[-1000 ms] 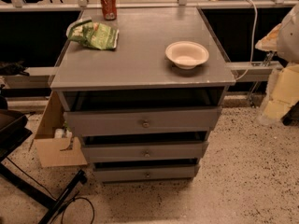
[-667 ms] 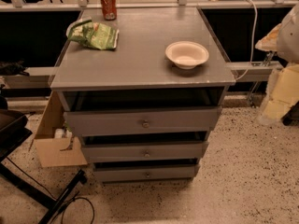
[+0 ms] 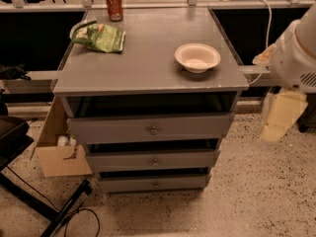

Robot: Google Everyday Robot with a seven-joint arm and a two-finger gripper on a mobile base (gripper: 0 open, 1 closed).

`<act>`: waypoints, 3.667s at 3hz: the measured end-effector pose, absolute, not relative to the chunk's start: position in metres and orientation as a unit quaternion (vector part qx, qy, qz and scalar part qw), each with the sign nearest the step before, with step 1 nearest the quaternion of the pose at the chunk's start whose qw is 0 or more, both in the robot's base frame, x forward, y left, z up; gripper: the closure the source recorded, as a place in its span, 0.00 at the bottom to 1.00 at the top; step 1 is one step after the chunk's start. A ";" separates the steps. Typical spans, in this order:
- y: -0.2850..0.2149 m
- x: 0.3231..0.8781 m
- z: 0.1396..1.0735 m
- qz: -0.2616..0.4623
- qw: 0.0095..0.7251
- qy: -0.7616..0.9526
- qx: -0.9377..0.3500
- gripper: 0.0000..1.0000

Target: Open bottom drawer

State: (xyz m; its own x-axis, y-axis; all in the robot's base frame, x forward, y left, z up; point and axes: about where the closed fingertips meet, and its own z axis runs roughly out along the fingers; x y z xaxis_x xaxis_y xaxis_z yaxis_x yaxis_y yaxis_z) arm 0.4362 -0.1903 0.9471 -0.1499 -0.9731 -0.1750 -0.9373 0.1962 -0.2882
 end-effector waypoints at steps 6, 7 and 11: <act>-0.193 0.487 0.628 -0.034 0.103 0.754 -0.648 0.00; -0.174 0.479 0.558 -0.026 0.086 0.740 -0.667 0.00; -0.130 0.484 0.365 0.011 0.076 0.696 -0.714 0.00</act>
Offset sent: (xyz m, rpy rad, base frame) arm 0.0230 -0.0130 -0.2855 -0.0044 0.0538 -0.0051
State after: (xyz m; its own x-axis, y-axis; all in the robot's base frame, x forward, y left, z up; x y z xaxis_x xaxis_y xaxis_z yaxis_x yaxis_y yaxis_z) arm 0.4836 -0.1300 0.3650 0.0313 -0.9920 -0.1222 -0.9955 -0.0200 -0.0926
